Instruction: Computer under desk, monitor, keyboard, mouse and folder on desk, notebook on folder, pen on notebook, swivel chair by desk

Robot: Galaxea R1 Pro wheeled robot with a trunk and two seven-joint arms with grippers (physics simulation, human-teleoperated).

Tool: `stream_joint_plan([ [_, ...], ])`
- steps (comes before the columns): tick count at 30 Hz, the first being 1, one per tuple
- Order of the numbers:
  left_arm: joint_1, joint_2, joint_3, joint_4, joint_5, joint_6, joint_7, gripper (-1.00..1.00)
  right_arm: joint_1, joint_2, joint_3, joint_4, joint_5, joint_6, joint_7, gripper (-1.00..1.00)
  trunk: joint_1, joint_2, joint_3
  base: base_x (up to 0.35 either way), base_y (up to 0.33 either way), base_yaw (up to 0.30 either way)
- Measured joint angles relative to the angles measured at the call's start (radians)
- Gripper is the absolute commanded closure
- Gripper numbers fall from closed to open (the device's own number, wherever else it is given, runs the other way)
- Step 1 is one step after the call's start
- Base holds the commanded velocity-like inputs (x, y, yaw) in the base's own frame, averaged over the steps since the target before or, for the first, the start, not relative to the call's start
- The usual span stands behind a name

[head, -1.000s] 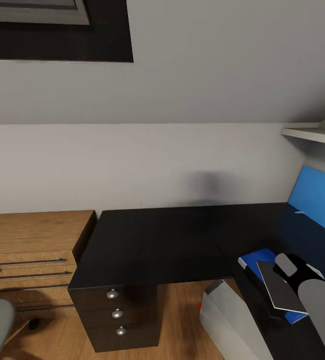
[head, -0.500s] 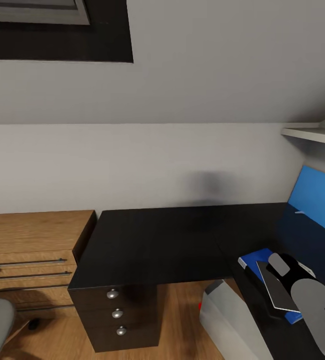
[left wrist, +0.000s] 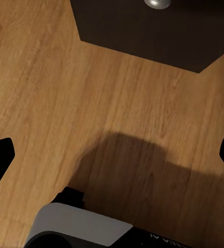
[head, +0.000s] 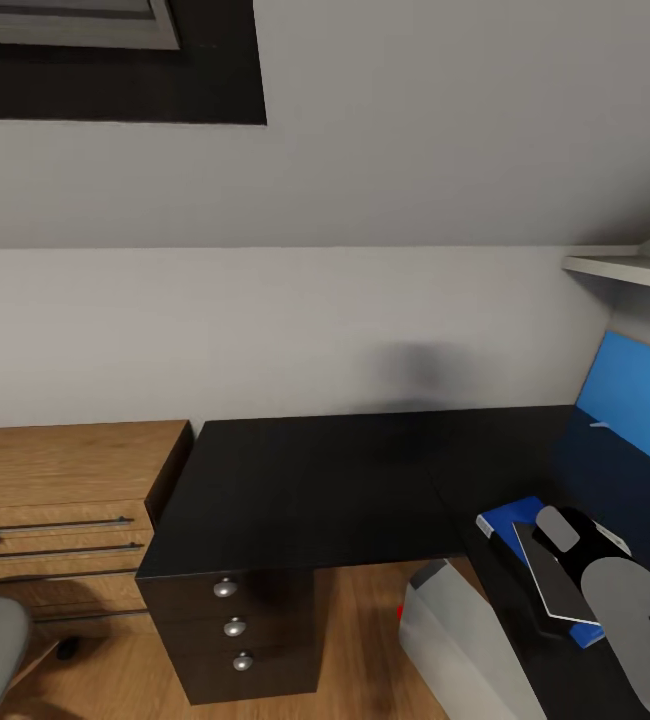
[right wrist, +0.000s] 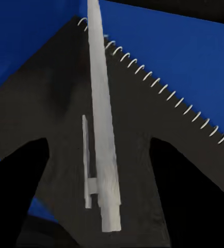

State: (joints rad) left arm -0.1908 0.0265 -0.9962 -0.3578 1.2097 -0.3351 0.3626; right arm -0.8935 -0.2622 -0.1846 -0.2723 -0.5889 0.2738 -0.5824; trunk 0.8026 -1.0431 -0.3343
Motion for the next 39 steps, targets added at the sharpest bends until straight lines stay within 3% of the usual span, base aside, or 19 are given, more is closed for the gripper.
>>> stream_joint_plan([
  [18, 0.0, 0.0, 0.0, 0.0, -0.001, 0.0, -0.003, -1.0, 0.0, 0.001, 0.0, -0.003, 0.0, -0.018, 0.0, -1.0, 0.0, 0.0, 0.0, 0.0, 0.0, 0.0],
  [22, 0.0, 0.0, -0.002, 0.0, -0.003, 0.0, -0.006, -1.0, 0.001, 0.001, 0.0, -0.055, 0.001, -0.022, -0.003, -1.0, 0.0, 0.0, 0.0, 0.0, 0.0, 0.0],
  [24, 0.0, 0.0, -0.003, 0.0, -0.004, 0.0, -0.007, -1.0, 0.002, 0.005, -0.001, -0.128, 0.0, -0.017, -0.007, -1.0, 0.0, 0.0, 0.0, 0.0, 0.0, 0.0],
  [26, 0.0, 0.0, -0.005, 0.0, -0.004, 0.0, -0.008, -1.0, 0.005, 0.016, -0.002, -0.191, 0.0, -0.009, -0.013, -1.0, 0.0, 0.0, 0.0, 0.0, 0.0, 0.0],
  [28, 0.0, -0.001, -0.007, 0.0, -0.004, 0.0, -0.009, -1.0, 0.018, 0.047, -0.002, -0.292, 0.004, 0.018, -0.033, -1.0, 0.0, 0.0, 0.0, 0.0, 0.0, 0.0],
  [29, 0.0, -0.001, -0.008, 0.0, -0.004, 0.0, -0.009, -1.0, 0.047, 0.082, 0.001, -0.374, 0.011, 0.051, -0.057, -1.0, 0.0, 0.0, 0.0, 0.0, 0.0, 0.0],
  [32, 0.0, -0.001, -0.007, 0.0, -0.005, 0.0, -0.009, -1.0, 0.103, 0.132, 0.007, -0.494, 0.026, 0.101, -0.089, -1.0, 0.0, 0.0, 0.0, 0.0, 0.0, 0.0],
  [33, 0.0, 0.0, -0.007, 0.0, -0.004, 0.0, -0.009, -1.0, 0.166, 0.174, 0.03, -0.618, 0.034, 0.151, -0.104, -1.0, 0.0, 0.0, 0.0, 0.0, 0.0, 0.0],
  [39, 0.0, 0.0, -0.006, 0.0, -0.004, 0.0, -0.009, -1.0, 0.209, 0.203, 0.12, -0.694, 0.04, 0.176, -0.111, -1.0, 0.0, 0.0, 0.0, 0.0, 0.0, 0.0],
])
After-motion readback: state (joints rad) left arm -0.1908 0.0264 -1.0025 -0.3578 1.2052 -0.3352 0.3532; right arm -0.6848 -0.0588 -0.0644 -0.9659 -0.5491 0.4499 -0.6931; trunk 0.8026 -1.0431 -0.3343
